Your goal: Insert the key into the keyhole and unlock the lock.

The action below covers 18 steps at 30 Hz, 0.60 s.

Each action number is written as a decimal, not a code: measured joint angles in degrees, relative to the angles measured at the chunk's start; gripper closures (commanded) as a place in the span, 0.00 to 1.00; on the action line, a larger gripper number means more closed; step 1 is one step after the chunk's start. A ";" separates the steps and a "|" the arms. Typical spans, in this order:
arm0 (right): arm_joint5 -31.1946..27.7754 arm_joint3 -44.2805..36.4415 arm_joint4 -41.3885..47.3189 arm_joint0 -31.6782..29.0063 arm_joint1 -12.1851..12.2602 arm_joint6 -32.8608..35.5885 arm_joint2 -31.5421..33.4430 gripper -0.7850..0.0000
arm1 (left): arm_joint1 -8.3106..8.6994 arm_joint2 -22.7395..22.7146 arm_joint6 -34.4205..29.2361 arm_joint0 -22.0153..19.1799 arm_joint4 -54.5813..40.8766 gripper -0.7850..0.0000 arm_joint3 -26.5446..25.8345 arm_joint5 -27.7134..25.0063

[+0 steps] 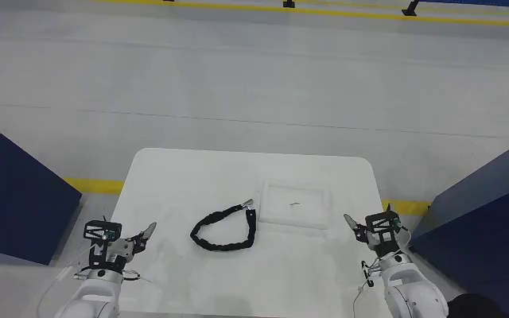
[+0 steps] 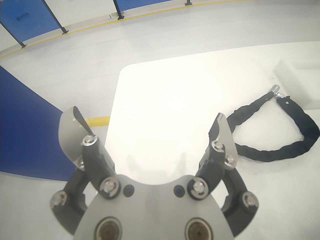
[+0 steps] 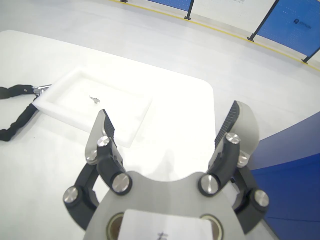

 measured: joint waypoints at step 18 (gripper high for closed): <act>-37.76 -2.68 -12.24 20.23 3.31 25.70 -0.03 0.00 | 0.00 0.00 0.00 0.00 0.00 0.00 0.00 0.00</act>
